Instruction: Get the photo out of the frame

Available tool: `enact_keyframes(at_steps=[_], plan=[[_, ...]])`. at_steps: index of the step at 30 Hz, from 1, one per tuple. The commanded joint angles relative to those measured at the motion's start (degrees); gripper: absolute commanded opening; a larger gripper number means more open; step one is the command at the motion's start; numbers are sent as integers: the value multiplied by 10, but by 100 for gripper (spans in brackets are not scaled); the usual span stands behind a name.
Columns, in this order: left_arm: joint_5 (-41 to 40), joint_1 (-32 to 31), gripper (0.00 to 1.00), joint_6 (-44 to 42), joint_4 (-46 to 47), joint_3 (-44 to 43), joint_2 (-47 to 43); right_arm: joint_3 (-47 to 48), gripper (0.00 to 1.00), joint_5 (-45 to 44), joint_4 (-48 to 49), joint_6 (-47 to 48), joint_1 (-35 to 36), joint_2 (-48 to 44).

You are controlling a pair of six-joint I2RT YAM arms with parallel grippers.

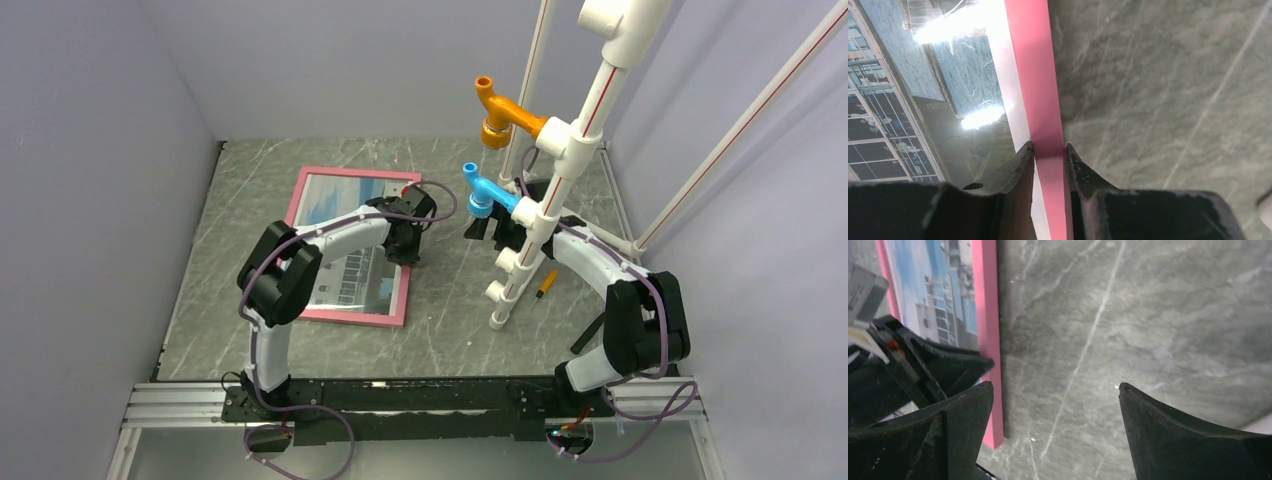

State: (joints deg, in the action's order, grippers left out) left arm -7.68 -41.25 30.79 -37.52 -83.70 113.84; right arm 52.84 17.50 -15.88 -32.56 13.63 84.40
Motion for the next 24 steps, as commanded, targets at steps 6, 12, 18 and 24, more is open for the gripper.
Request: enact_keyframes(at_steps=[6,12,18,24], plan=[[101,-10,0,9,43,17,-120,34,97,118,139,-65,5,59],[131,-18,0,23,55,25,-141,21,98,172,245,-118,15,97],[148,-31,0,36,69,39,-158,33,97,200,293,-141,31,140],[149,-44,0,41,71,46,-168,38,97,216,333,-161,50,183]])
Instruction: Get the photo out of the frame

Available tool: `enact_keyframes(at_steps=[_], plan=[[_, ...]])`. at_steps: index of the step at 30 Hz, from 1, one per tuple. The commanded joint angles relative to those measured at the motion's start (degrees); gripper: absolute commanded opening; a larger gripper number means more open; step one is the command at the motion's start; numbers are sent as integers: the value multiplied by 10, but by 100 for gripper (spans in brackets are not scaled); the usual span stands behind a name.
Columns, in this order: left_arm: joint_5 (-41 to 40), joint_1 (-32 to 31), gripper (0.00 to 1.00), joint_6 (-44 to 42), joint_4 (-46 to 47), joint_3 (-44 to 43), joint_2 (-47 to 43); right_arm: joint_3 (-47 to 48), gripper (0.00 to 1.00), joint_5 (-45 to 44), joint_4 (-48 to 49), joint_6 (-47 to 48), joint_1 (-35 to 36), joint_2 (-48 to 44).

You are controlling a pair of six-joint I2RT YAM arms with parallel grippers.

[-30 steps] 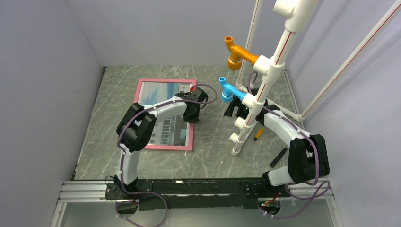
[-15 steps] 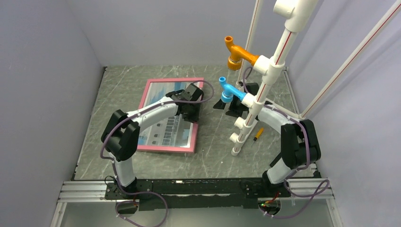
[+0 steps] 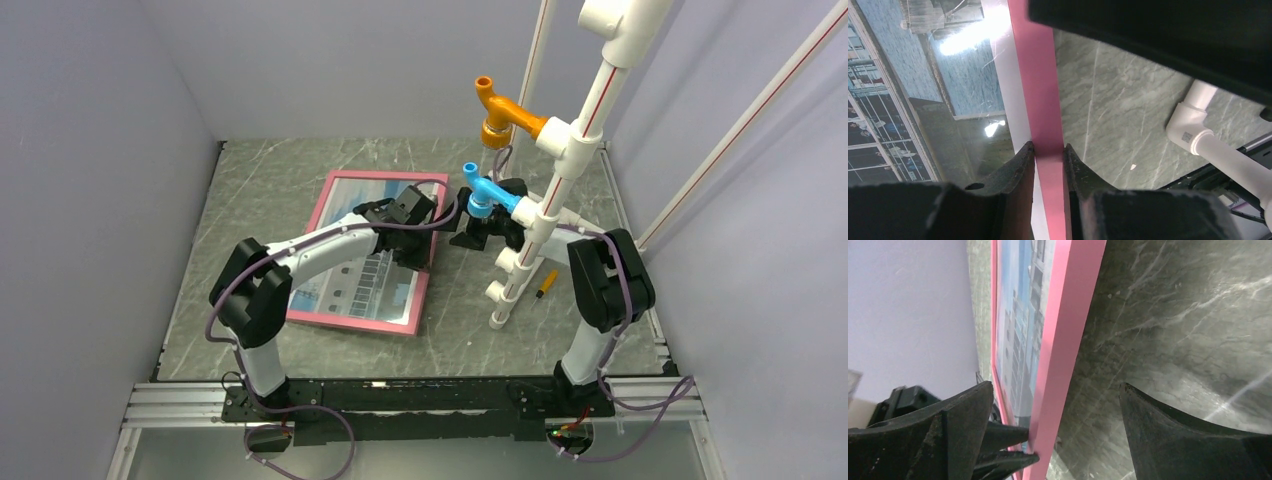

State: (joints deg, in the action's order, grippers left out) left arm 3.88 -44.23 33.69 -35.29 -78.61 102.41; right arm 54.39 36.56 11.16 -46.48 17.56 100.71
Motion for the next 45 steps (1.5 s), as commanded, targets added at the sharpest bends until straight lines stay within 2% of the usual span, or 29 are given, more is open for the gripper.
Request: enact_keyframes(at_steps=[1,8,11,17,20,21,22,23,24,25,29,32,34,37,40,45], plan=[[34,-17,0,13,49,-3,-56,22,96,28,76,-28,14,28],[29,-25,0,16,46,6,-71,16,85,43,147,-77,35,61],[29,-27,0,17,49,11,-79,6,72,53,188,-107,41,66],[9,-35,0,10,37,25,-104,-18,36,74,244,-161,42,54],[-16,-41,1,0,27,44,-135,-14,10,80,225,-166,42,41],[-25,-42,6,-3,23,52,-148,-11,0,79,208,-167,42,37],[-33,-45,14,-7,18,61,-163,-5,0,77,192,-166,42,31],[-37,-46,28,-11,16,72,-179,-1,0,72,171,-163,42,24],[-37,-49,35,-16,16,83,-200,2,0,66,149,-159,42,17],[-37,-51,48,-25,18,103,-223,7,0,57,125,-154,42,10],[-62,-65,74,-65,15,151,-315,46,0,5,-21,-144,43,-14],[-118,-93,83,-88,-46,148,-358,84,0,-53,-127,-155,47,-27],[-189,-143,86,-87,-106,135,-367,104,0,-86,-182,-168,50,-33],[-317,-223,91,-45,-183,116,-359,121,0,-112,-232,-201,55,-39],[-430,-299,92,18,-235,109,-340,130,0,-133,-266,-229,60,-44],[-519,-380,97,98,-287,67,-282,158,0,-187,-325,-244,76,-54]])
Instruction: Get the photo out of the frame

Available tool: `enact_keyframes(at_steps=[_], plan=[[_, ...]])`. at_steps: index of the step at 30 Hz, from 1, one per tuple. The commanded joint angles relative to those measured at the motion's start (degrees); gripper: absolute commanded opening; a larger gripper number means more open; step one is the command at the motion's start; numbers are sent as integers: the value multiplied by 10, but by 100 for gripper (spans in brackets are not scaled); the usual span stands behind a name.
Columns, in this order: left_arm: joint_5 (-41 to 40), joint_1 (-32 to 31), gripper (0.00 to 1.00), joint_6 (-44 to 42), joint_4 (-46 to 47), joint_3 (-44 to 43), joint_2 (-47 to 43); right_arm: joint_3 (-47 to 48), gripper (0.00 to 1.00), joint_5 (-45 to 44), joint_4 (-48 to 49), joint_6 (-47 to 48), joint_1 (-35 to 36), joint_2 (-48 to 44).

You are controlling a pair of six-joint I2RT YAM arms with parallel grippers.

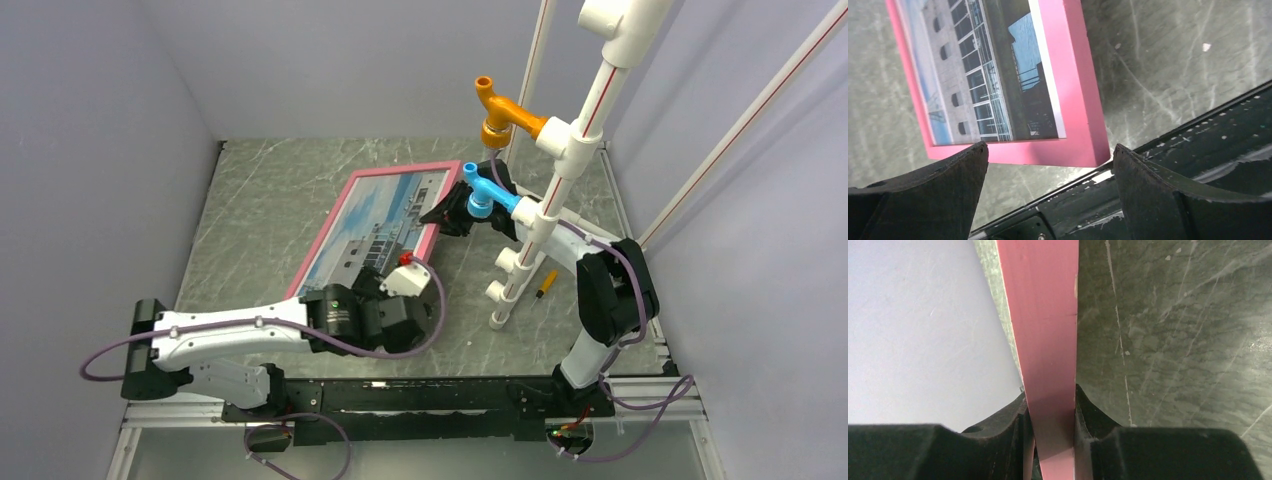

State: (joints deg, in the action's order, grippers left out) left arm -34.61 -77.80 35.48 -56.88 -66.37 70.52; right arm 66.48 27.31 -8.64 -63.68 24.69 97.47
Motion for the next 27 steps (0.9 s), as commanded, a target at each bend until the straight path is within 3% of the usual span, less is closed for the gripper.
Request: enact_keyframes(at_steps=[1,5,9,14,20,27], plan=[[-146,-50,97,100,-97,-78,60,43,0,-109,-147,-75,7,-23],[-197,-64,99,216,-272,-186,181,52,0,-128,-175,-96,15,-30],[-226,-69,95,231,-331,-234,257,60,0,-131,-190,-103,21,-27],[-244,-68,87,215,-317,-225,262,53,0,-137,-188,-107,30,-38],[-236,-48,80,133,-236,-188,251,48,0,-149,-187,-119,39,-50],[-238,-22,76,112,-211,-159,266,46,0,-154,-190,-130,48,-57]])
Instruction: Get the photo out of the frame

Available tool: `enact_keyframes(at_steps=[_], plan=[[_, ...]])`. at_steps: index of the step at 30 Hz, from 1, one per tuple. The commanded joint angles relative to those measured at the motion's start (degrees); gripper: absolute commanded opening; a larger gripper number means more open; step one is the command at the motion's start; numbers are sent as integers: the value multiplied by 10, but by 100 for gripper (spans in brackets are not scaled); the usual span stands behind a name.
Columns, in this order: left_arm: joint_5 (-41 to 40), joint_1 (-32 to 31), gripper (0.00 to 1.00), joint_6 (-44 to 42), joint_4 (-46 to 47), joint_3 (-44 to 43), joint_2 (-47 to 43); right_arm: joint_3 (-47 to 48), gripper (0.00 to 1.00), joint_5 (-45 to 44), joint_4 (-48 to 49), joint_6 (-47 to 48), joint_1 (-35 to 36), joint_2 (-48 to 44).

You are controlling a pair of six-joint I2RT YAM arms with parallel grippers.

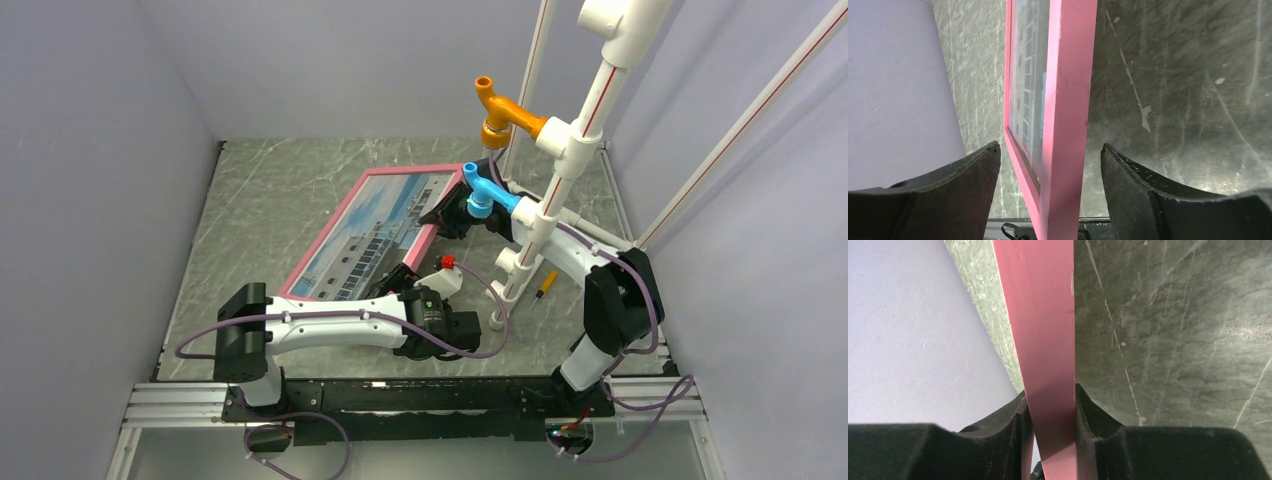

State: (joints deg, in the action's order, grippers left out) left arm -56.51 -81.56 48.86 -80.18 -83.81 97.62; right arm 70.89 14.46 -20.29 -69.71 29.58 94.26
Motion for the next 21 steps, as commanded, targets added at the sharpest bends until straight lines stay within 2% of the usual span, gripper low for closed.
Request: enact_keyframes(at_steps=[1,9,13,15,17,19,21], plan=[[-23,18,73,-23,24,19,-6,1,0,-27,-73,-70,0,-27],[-24,32,51,-51,42,20,-14,7,0,-36,-81,-61,7,-31],[-23,32,17,-47,32,18,-21,3,2,-51,-63,-26,9,-45],[-24,33,9,-37,22,20,-25,-4,10,-55,-50,-6,9,-54],[-23,34,6,-28,11,21,-31,-17,20,-63,-28,22,9,-69],[-20,36,1,-19,1,21,-40,-30,39,-79,-9,55,9,-88],[-15,39,0,-13,-3,21,-56,-44,59,-84,15,94,7,-111]])
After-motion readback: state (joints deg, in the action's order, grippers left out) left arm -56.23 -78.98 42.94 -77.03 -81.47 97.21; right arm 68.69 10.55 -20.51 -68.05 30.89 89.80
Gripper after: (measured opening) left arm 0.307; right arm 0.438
